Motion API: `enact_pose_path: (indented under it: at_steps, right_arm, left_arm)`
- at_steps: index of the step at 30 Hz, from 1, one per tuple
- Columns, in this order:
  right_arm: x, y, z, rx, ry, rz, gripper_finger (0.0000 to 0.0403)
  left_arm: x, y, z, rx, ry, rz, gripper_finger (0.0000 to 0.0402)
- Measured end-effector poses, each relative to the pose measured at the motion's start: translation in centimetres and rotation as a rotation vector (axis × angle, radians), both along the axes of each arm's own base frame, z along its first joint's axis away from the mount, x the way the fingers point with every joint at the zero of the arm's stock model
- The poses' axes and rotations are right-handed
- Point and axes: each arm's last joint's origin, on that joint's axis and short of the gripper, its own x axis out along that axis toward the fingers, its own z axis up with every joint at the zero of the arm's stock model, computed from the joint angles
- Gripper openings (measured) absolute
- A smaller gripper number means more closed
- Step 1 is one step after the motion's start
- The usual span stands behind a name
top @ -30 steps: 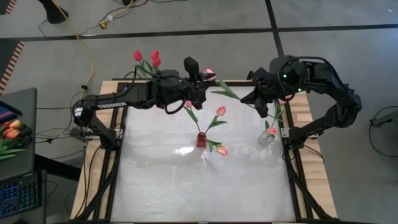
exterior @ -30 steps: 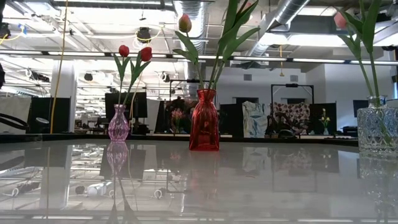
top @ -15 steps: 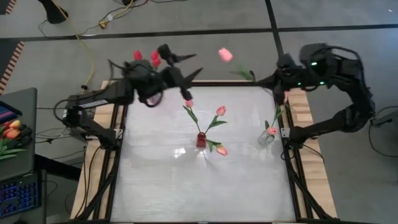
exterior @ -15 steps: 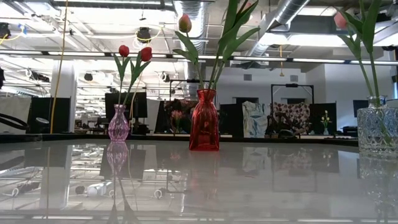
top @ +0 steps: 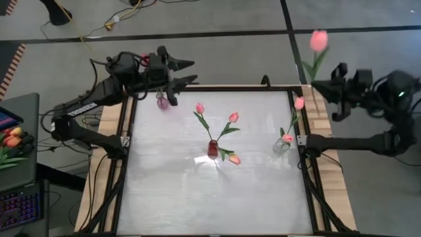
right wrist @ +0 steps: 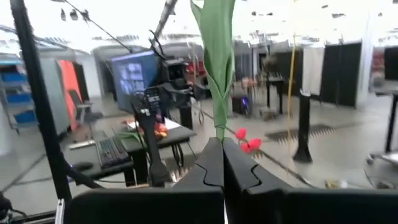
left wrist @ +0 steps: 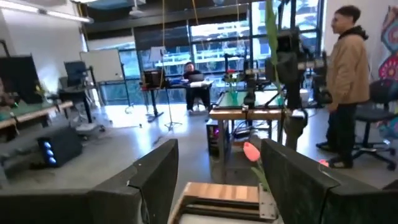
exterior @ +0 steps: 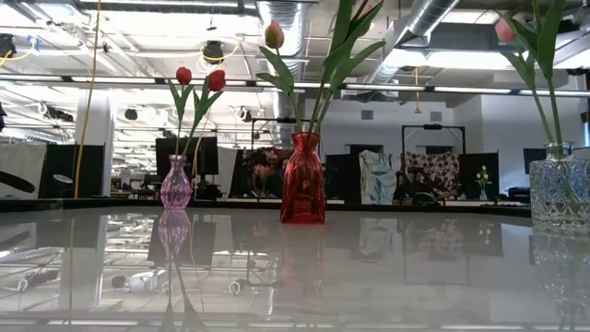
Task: Sort flowers into vase by color
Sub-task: Put the pink tulip into the transparent vase
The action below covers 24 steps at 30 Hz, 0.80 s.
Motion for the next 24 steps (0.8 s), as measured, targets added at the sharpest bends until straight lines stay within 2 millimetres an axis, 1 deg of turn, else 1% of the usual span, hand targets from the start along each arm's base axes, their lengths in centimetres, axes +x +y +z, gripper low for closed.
enact_pose_path:
  at_steps: [3,5,6,8,10,13,14,16,20,22,24]
  right_arm:
    - [-0.6,0.2,-3.4,-0.025,-0.098,0.016,0.0015]
    - [-1.0,0.3,-5.5,-0.034,-0.182,0.027,0.0015]
    - [-1.2,0.4,-6.2,-0.043,-0.229,0.031,0.0015]
    - [-1.4,0.5,-7.6,-0.063,-0.308,0.038,0.0015]
    - [-1.2,0.5,-8.6,-0.076,-0.358,0.048,0.0016]
    - [-1.0,0.5,-9.0,-0.099,-0.420,0.070,0.0016]
    - [-0.9,0.4,-8.8,-0.104,-0.438,0.072,0.0016]
    - [-0.4,0.3,-8.7,-0.107,-0.442,0.078,0.0017]
    - [1.2,0.0,-8.6,-0.090,-0.414,0.090,0.0017]
    - [1.9,-0.1,-8.5,-0.097,-0.416,0.114,0.0017]
    - [2.5,-0.2,-8.2,-0.108,-0.429,0.138,0.0017]
  left_arm:
    - [0.6,-0.1,-0.8,-0.045,-0.033,-0.015,0.0217]
    - [0.8,-0.2,-0.8,-0.079,-0.078,-0.045,0.0217]
    - [1.0,-0.3,-0.8,-0.099,-0.106,-0.078,0.0217]
    - [2.0,-0.7,-0.6,-0.134,-0.174,-0.161,0.0217]
    - [3.5,-0.9,-1.2,-0.177,-0.193,-0.216,0.0217]
    - [6.3,-1.2,-2.3,-0.203,-0.210,-0.255,0.0217]
    - [7.1,-1.1,-2.4,-0.221,-0.210,-0.258,0.0217]
    - [8.9,-0.8,-2.1,-0.231,-0.218,-0.289,0.0217]
    - [12.6,-0.8,-1.5,-0.233,-0.205,-0.382,0.0217]
    - [14.4,-1.0,-1.4,-0.214,-0.188,-0.398,0.0217]
    - [15.8,-1.2,-0.9,-0.200,-0.175,-0.398,0.0217]
